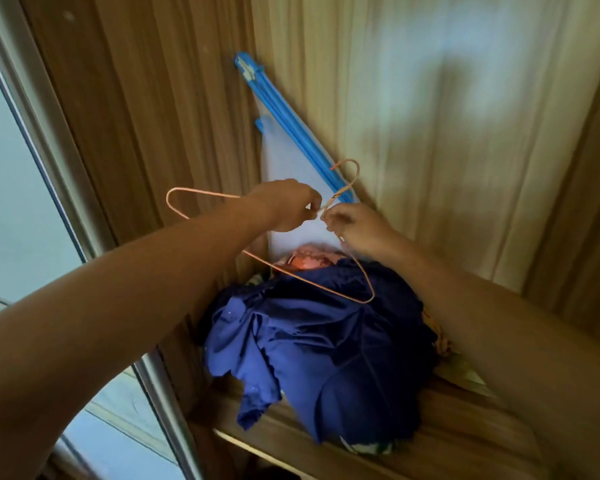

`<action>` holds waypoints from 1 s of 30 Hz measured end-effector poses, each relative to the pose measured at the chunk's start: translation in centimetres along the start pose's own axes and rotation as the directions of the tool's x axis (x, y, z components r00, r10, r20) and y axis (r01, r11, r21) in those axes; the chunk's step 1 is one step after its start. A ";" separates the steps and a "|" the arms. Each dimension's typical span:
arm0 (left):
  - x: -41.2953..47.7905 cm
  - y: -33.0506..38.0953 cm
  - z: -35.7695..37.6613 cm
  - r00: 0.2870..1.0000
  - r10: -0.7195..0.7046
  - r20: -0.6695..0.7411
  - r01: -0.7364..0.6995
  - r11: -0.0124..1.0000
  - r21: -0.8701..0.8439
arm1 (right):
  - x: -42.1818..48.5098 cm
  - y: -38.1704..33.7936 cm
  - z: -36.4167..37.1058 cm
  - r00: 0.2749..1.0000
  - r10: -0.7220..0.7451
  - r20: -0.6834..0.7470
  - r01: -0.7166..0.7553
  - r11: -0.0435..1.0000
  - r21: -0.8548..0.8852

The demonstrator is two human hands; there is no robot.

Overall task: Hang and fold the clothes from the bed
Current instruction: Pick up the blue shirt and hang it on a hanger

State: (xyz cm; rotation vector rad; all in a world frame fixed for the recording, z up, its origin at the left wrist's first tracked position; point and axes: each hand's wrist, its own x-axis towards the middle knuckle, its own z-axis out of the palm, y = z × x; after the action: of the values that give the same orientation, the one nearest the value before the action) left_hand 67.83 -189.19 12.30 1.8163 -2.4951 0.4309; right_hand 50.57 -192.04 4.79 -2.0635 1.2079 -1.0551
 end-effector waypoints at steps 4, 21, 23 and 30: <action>0.2 -1.2 2.5 0.999 -0.026 0.043 0.029 0.998 -0.061 | -0.8 6.7 -0.4 0.986 0.099 -0.134 -0.132 0.956 -0.262; -0.9 -1.5 2.3 0.993 -0.094 -0.066 0.067 0.939 -0.338 | 0.7 10.3 -2.8 0.948 0.170 -0.268 -0.228 0.953 -0.199; -0.5 -0.8 3.0 0.984 -0.145 -0.103 0.087 0.897 -0.433 | 1.7 7.5 -3.6 0.947 0.145 -0.286 -0.173 0.982 -0.075; 1.1 3.3 6.2 0.932 -0.297 -0.206 0.042 0.655 -0.754 | 1.7 -0.3 -4.9 0.980 0.140 -0.142 -0.073 0.914 0.398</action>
State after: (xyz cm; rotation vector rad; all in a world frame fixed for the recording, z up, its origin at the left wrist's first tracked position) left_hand 65.27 -190.79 5.84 1.4541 -1.8231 -0.2782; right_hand 47.15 -193.63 8.35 -1.6108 1.0688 -1.3180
